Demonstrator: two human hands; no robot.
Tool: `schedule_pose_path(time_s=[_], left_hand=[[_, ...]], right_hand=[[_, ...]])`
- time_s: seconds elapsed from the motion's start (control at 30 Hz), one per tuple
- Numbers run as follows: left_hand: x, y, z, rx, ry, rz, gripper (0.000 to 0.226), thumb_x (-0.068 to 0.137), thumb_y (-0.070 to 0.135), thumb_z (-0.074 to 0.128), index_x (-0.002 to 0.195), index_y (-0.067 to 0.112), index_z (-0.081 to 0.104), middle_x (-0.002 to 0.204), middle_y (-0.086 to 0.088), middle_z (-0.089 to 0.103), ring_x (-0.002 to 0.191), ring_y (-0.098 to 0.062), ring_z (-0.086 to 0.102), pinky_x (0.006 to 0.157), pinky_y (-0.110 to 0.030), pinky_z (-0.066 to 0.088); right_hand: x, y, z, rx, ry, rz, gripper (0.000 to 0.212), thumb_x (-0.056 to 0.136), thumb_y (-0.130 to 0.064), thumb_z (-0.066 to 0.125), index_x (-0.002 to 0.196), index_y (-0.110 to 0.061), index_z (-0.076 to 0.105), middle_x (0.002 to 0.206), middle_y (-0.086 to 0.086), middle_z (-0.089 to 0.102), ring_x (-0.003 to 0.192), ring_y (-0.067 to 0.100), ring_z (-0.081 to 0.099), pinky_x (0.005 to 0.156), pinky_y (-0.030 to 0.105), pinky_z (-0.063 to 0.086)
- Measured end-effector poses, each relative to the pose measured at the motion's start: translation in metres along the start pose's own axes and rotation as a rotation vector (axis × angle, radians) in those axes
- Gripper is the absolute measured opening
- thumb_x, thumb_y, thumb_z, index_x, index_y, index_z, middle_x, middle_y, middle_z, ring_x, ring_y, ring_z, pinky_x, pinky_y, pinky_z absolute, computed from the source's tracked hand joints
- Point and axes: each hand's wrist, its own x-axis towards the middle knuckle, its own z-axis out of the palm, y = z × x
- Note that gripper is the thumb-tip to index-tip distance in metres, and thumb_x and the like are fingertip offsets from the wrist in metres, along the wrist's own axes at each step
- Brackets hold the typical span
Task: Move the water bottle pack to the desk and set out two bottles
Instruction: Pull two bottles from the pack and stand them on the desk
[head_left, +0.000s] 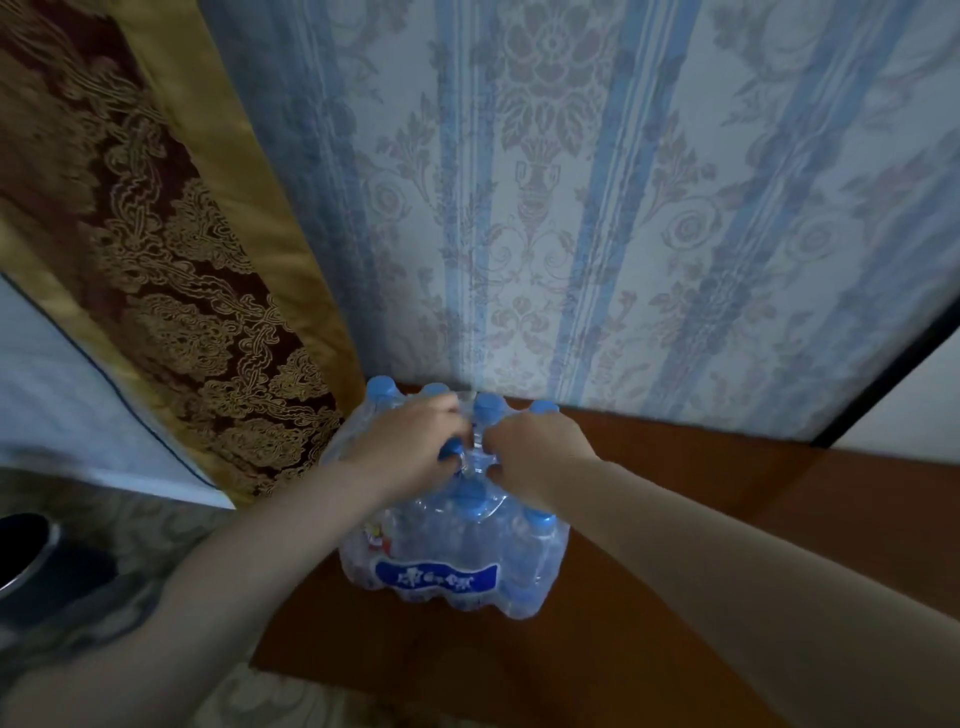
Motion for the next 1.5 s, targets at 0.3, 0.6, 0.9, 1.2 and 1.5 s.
schedule_pose_path(time_s=[0.3, 0.6, 0.9, 1.2, 1.5], left_hand=[[0.016, 0.002, -0.010, 0.196, -0.407, -0.006, 0.038, 0.091, 0.025, 0.057, 0.128, 0.019, 0.049, 0.126, -0.003, 0.053, 0.107, -0.025, 0.056, 0.077, -0.036, 0.042], [0.015, -0.011, -0.010, 0.337, -0.339, 0.207, 0.025, 0.094, 0.017, 0.049, 0.117, 0.007, 0.047, 0.118, -0.011, 0.056, 0.096, -0.030, 0.061, 0.066, -0.036, 0.041], [0.042, -0.030, -0.016, 0.385, -0.118, 0.207, 0.057, 0.084, 0.061, 0.046, 0.051, 0.016, 0.039, 0.052, 0.002, 0.037, 0.049, -0.016, 0.040, 0.044, -0.026, 0.019], [0.026, -0.044, 0.022, 0.355, -0.058, 0.123, 0.055, 0.079, 0.071, 0.041, 0.056, 0.022, 0.033, 0.069, 0.000, 0.054, 0.070, -0.020, 0.054, 0.053, -0.029, 0.028], [0.027, -0.036, 0.031, 0.350, -0.098, -0.032, 0.056, 0.077, 0.076, 0.039, 0.058, 0.024, 0.037, 0.072, 0.001, 0.055, 0.071, -0.019, 0.053, 0.057, -0.031, 0.036]], right_hand=[[0.022, -0.022, -0.013, -0.451, -0.209, 0.036, 0.027, 0.088, -0.019, 0.051, 0.115, -0.018, 0.057, 0.097, -0.004, 0.058, 0.089, 0.019, 0.057, 0.068, 0.030, 0.039], [0.033, -0.020, 0.001, -0.512, -0.292, 0.009, 0.037, 0.097, -0.031, 0.044, 0.130, -0.018, 0.052, 0.128, -0.001, 0.057, 0.115, 0.021, 0.055, 0.068, 0.032, 0.033], [0.035, -0.012, -0.022, -0.417, -0.380, -0.018, 0.039, 0.091, -0.037, 0.055, 0.124, -0.017, 0.051, 0.079, -0.006, 0.043, 0.087, 0.021, 0.052, 0.069, 0.033, 0.040], [0.028, 0.004, 0.002, -0.115, -0.295, 0.129, 0.052, 0.088, -0.065, 0.040, 0.111, -0.020, 0.055, 0.094, -0.002, 0.055, 0.091, 0.022, 0.057, 0.066, 0.033, 0.038], [0.017, 0.006, 0.027, 0.124, -0.048, 0.272, 0.063, 0.070, -0.085, 0.032, 0.088, -0.028, 0.053, 0.069, -0.009, 0.048, 0.058, 0.010, 0.042, 0.048, 0.028, 0.028]])
